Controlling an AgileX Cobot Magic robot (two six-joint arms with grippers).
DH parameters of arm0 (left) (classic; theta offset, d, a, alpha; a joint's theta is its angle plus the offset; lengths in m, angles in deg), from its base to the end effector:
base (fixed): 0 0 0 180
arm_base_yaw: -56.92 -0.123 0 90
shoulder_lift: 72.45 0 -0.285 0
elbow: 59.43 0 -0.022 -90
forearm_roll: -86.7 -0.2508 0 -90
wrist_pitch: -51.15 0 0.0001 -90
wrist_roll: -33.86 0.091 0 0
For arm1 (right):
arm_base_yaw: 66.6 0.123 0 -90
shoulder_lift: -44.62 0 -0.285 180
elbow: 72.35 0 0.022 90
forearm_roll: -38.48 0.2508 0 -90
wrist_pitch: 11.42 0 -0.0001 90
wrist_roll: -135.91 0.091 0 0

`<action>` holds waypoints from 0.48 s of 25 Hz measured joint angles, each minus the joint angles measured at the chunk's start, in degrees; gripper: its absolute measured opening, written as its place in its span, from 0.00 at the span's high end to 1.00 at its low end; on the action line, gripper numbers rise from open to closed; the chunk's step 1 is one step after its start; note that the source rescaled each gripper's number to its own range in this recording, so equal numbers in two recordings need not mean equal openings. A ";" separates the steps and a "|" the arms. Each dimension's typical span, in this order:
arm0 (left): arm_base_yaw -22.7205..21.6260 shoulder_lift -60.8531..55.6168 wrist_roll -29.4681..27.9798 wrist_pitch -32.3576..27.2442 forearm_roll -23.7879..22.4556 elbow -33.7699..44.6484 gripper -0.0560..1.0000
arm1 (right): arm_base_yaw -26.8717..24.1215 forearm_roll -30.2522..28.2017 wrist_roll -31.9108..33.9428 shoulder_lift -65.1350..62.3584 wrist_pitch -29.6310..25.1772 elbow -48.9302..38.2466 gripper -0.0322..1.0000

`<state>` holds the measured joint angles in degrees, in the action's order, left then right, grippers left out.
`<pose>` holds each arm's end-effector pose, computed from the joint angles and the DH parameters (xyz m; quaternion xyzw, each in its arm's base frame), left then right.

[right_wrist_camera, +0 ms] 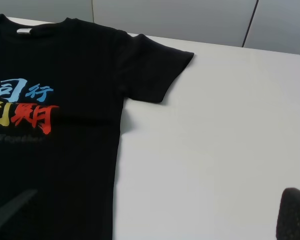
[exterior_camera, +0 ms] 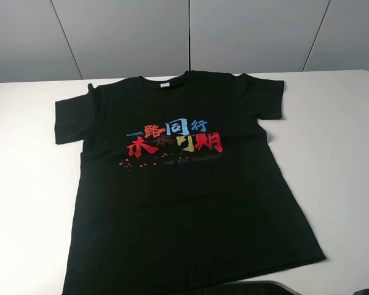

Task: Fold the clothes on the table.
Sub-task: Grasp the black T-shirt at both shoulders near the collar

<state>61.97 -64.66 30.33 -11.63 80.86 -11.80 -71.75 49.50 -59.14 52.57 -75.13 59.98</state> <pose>-0.0077 0.0090 0.2793 0.0081 0.8569 0.0123 0.5152 -0.0078 0.0164 0.2788 -0.0809 0.8553 0.0061 0.5117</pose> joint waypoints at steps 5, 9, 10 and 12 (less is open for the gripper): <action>0.00 0.00 0.00 0.00 0.00 0.00 0.00 | 0.00 0.00 0.00 0.00 0.00 0.00 0.00; 0.00 0.00 0.00 0.00 0.00 0.00 0.00 | 0.00 0.00 0.00 0.00 0.00 0.00 0.00; 0.00 0.00 0.00 0.00 0.00 0.00 0.00 | 0.00 0.00 0.00 0.00 0.00 0.00 0.00; 0.00 0.00 0.00 0.00 0.00 0.00 0.00 | 0.00 0.00 0.00 0.00 0.00 0.00 0.00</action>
<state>61.97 -64.66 30.33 -11.63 80.86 -11.80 -71.75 49.50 -59.14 52.57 -75.13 59.98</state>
